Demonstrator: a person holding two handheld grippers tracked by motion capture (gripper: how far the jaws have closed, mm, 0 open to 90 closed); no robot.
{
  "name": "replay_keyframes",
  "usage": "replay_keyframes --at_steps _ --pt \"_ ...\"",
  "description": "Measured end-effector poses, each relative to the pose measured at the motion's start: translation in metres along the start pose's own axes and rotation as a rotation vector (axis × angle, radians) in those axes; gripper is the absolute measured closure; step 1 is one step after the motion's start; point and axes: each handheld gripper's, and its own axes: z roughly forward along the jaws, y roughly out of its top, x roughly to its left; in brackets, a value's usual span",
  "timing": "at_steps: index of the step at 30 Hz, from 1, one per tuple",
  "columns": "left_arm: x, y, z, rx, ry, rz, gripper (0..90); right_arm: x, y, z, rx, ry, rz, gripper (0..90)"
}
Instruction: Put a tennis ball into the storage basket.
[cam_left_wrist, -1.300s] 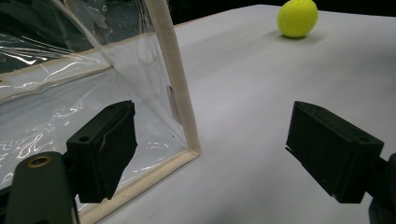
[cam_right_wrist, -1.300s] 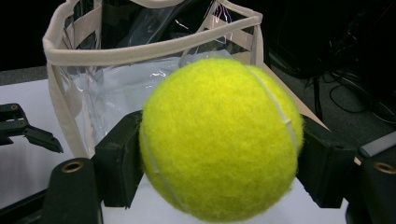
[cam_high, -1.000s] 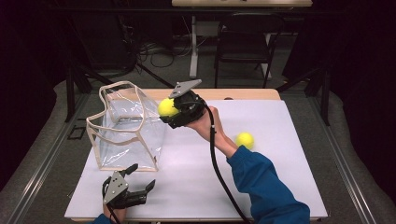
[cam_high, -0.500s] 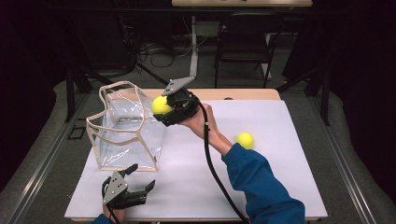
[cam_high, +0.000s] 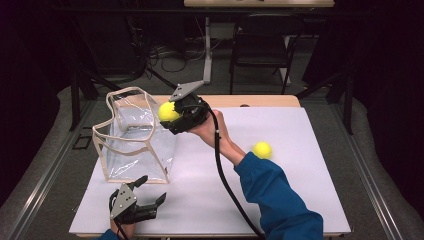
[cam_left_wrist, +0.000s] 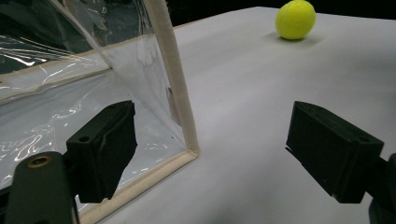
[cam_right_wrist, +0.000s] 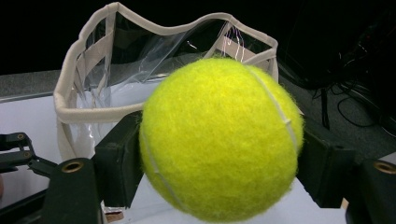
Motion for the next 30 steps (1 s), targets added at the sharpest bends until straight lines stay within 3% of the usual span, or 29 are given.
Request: replay_keyframes --at_steps 30 --pt "0.0 0.0 0.0 0.0 -0.003 -0.005 16.1 0.006 0.029 -0.001 -0.044 -0.008 -0.031 25.8"
